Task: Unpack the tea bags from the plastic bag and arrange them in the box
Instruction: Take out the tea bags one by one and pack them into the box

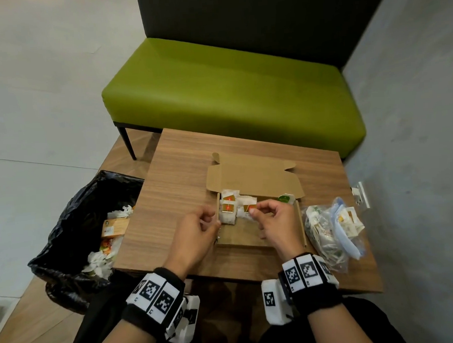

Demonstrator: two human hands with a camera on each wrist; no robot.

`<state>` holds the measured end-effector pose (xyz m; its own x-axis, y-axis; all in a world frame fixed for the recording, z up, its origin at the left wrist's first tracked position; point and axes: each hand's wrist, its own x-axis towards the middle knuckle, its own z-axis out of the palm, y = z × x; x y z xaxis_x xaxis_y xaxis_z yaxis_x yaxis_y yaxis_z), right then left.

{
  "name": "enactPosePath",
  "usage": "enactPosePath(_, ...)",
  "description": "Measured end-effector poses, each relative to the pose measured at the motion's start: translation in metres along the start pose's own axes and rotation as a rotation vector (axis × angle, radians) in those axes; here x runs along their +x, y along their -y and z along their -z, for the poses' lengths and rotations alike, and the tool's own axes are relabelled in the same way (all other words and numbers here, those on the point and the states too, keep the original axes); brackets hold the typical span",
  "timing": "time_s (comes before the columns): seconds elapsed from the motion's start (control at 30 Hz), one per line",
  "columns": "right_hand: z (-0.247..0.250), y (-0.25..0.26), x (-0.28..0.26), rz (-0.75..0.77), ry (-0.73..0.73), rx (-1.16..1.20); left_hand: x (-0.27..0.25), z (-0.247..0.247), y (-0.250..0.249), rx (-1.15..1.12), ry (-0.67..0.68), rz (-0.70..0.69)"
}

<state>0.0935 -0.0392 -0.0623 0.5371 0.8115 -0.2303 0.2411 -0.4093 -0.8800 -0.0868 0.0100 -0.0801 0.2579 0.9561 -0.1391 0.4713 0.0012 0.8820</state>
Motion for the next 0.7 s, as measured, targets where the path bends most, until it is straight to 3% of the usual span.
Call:
enactPosePath(0.2, -0.025, -0.022, 0.017, -0.112, 0.137, -0.121, 0.0, -0.011, 0.009, 0.2, 0.065, 0.069)
enactPosePath(0.53, -0.051, -0.023, 0.018, -0.057, -0.028, -0.534, 0.0, -0.01, 0.006, 0.263, 0.094, 0.05)
enactPosePath(0.7, -0.042, -0.018, 0.015, -0.033, -0.013, -0.502, -0.002, -0.009, 0.005, 0.298, 0.101, 0.075)
